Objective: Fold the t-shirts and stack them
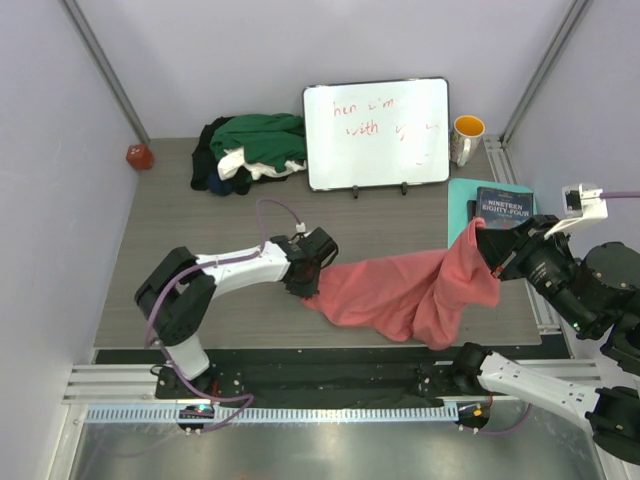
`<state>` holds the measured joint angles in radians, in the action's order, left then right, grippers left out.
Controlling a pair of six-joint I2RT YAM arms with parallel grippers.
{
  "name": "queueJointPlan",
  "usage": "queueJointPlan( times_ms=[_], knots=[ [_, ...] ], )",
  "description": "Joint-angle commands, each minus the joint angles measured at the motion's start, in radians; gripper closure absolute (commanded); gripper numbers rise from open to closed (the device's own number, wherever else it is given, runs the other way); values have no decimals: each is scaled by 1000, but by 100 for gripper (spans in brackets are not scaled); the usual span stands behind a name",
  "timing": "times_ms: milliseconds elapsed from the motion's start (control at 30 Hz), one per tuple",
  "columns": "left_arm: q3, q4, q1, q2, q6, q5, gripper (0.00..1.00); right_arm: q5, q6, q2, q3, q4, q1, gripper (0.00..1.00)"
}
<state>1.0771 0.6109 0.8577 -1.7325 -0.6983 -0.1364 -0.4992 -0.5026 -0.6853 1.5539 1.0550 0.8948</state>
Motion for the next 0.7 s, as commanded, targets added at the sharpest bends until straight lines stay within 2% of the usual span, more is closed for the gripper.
queueJointPlan(
  times_ms=[0, 200, 400, 667],
  knots=[
    [92, 235, -67, 164, 5, -218, 100, -24, 10, -20, 18, -61, 0, 99],
    [239, 374, -257, 346, 37, -428, 100, -51, 7, -19, 12, -66, 0, 99],
    [403, 379, -463, 413, 155, -466, 100, -67, 44, -36, -17, -118, 0, 99],
    [713, 371, -537, 393, 278, -548, 100, -68, 179, -186, 55, -256, 0, 99]
  ],
)
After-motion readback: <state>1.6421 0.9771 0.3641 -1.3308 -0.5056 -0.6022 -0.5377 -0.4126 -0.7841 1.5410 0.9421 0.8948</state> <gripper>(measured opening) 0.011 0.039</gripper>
